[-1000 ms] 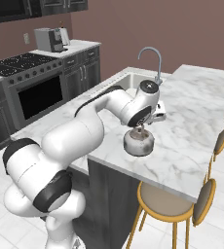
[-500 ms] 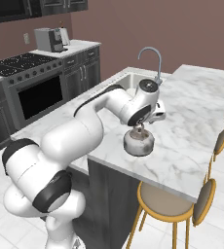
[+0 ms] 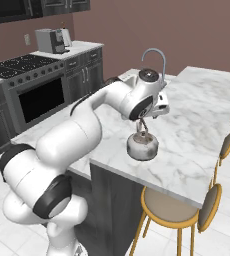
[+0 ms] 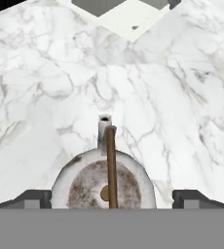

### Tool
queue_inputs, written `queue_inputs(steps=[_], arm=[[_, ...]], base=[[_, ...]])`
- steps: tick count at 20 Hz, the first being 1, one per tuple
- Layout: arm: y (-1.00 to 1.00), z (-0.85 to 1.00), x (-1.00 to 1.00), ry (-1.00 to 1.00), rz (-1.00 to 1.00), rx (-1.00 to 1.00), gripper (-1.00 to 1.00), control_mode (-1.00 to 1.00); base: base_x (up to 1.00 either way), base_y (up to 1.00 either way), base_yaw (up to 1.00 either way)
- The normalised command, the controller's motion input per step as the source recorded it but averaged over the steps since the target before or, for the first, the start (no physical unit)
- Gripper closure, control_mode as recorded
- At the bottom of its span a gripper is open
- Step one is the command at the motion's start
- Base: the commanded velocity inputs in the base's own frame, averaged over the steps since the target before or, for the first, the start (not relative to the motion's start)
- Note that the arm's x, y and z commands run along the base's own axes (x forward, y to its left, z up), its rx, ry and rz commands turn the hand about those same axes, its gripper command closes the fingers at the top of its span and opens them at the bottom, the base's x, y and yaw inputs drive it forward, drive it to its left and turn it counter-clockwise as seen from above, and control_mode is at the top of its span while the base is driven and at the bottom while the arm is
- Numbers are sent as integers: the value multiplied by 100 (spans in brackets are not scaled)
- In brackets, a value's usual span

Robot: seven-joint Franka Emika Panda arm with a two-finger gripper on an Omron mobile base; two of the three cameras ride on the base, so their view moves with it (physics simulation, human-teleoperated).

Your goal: The kettle is done boiling. Turn off the stove, then wait for 300 timesteps before moving the kettle to the dining table.

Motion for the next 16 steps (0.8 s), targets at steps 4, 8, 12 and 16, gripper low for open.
queue_inputs(steps=[4,8,12,16], arm=[[0,40,-35,0,-2,-3,-100,-100],[0,33,-47,0,-2,-1,-100,-100],[0,31,-64,-4,-2,0,-100,-100],[0,26,-66,-4,0,0,-100,-100]], base=[[0,0,0],[0,0,0],[0,0,0],[0,0,0]])
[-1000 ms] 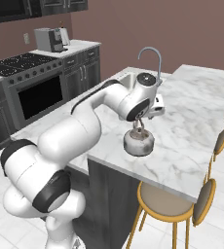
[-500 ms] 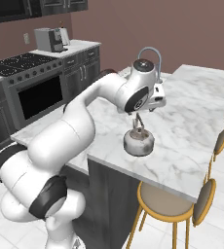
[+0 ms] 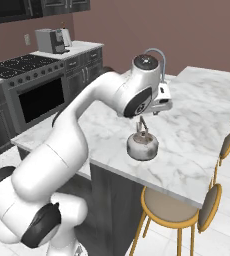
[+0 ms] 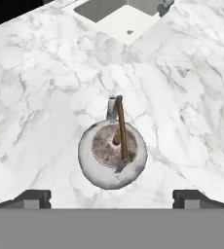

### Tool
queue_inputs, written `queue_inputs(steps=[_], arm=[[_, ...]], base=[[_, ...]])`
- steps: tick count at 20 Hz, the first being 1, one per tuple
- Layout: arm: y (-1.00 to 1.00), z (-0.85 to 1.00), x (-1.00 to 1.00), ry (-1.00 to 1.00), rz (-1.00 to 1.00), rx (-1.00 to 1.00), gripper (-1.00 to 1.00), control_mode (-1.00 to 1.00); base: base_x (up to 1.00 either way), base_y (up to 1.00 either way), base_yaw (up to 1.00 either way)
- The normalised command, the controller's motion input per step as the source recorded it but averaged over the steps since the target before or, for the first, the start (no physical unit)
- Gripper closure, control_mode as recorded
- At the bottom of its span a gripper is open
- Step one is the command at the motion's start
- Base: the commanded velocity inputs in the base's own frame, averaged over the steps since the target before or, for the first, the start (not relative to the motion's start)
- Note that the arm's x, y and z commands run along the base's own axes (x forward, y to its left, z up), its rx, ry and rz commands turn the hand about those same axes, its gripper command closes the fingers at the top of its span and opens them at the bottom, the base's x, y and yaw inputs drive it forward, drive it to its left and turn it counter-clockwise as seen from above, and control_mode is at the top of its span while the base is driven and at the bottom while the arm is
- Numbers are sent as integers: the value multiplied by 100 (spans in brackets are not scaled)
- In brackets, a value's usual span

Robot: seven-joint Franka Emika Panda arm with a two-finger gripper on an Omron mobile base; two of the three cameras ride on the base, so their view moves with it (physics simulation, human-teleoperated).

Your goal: The kettle is done boiling. Turn off the stove, then wait for 300 timesteps before moving the kettle to the dining table.

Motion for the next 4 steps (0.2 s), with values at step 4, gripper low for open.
queue_inputs(steps=[4], arm=[[6,10,-62,-4,0,-1,-100,-100]], base=[[0,0,0]])
